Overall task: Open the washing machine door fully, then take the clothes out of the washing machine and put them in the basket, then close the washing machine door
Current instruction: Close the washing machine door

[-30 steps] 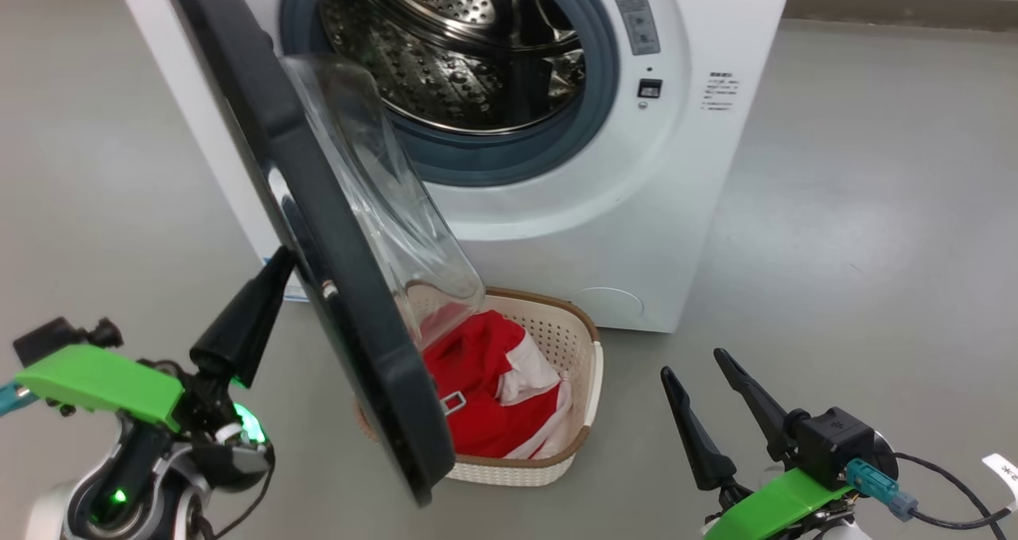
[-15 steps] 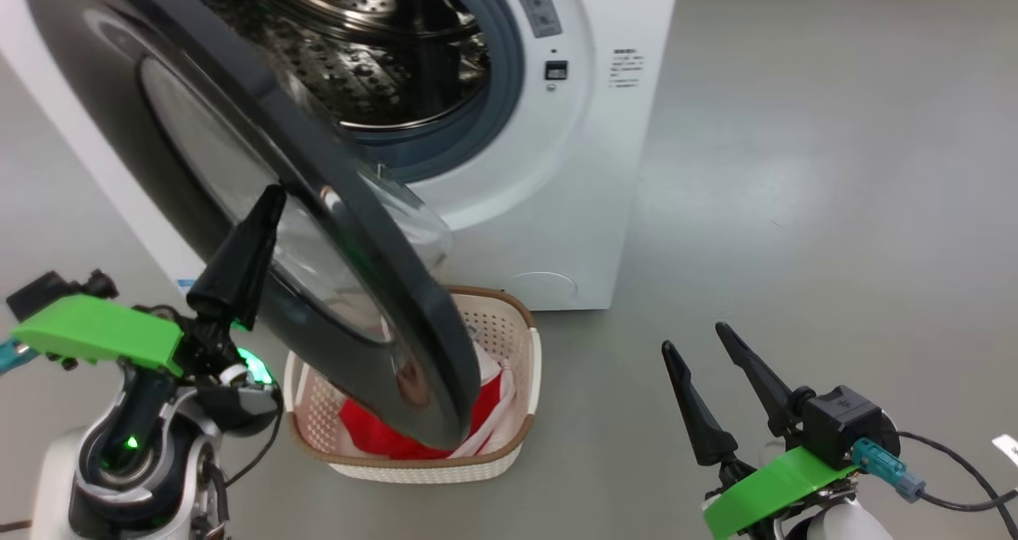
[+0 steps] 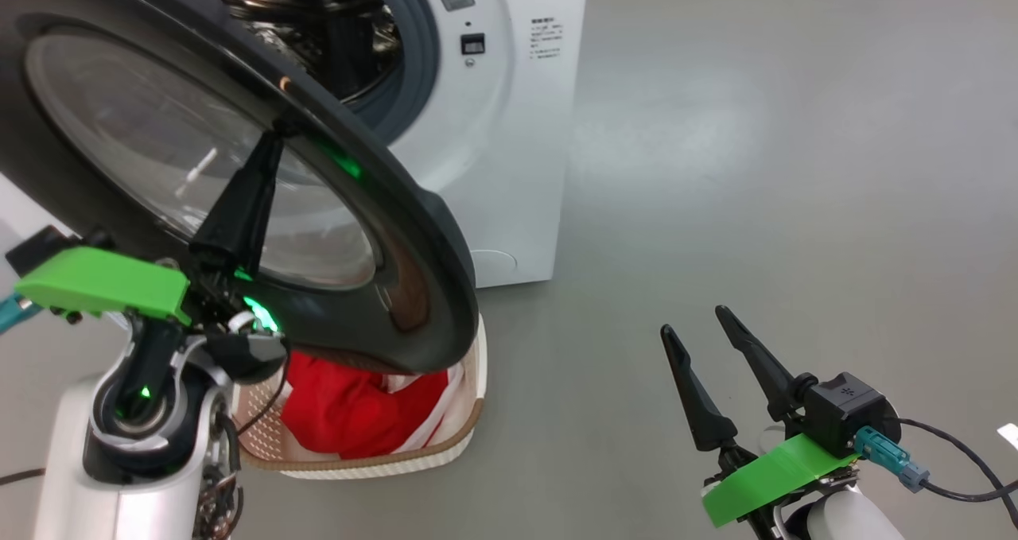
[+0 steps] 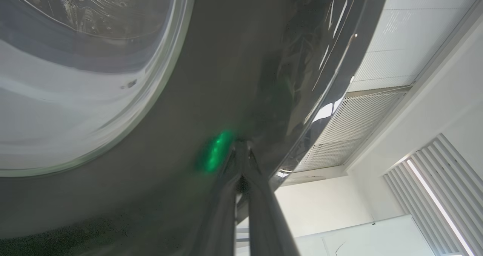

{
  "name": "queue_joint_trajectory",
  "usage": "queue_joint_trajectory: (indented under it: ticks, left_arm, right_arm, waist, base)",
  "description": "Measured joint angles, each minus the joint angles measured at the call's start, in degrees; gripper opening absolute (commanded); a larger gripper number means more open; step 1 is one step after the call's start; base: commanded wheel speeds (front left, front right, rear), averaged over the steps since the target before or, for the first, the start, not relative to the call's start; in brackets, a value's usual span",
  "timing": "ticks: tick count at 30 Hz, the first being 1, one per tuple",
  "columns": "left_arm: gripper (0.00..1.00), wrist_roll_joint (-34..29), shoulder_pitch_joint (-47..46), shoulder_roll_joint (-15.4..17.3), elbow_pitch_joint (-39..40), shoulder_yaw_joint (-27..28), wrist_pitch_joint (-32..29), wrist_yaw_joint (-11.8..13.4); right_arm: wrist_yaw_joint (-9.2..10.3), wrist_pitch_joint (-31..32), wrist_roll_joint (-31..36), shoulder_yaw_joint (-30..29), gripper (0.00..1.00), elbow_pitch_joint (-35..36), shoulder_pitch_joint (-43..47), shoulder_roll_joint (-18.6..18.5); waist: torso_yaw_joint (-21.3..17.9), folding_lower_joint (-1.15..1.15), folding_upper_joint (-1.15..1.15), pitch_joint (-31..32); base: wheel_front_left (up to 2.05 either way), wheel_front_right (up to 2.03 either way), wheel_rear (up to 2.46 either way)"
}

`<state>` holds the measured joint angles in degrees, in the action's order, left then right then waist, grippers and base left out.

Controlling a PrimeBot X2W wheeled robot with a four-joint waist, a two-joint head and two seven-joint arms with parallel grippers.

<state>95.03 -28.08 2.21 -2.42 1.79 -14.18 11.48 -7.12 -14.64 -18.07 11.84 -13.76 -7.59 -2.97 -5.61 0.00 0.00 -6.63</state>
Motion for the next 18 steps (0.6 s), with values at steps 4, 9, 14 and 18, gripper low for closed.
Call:
queue_joint_trajectory:
  ticks: [4,9,14,18]
  left_arm:
    - [0.0,0.02,-2.26,-0.02,-1.56,0.13,1.22,-1.02]
    - [0.0,0.35,-5.38,-0.18,-3.41,0.3,2.25,-2.01]
    - [0.0,0.34,-7.95,-0.41,-5.79,0.53,3.21,-3.23]
    - [0.0,0.34,-10.09,-0.4,-7.47,1.15,3.49,-3.98]
  right_arm:
    - [0.0,0.0,0.01,-0.04,1.0,0.07,0.0,0.0]
    - [0.0,0.0,0.09,-0.09,1.0,0.37,-0.05,0.0]
    - [0.0,0.0,0.46,-0.13,1.0,0.94,-1.47,0.01]
    - [0.0,0.0,0.49,-0.13,1.0,1.09,-2.07,0.01]
  waist:
    - [-1.26,0.0,0.0,-1.08]
    - [-2.56,0.0,0.0,-2.54]
    - [-3.72,0.0,0.0,-3.94]
    - [-4.63,0.0,0.0,-4.89]
  base:
    - [0.0,0.0,0.0]
    - [0.0,0.0,0.0]
    - [0.0,0.0,0.0]
    - [0.0,0.0,0.0]
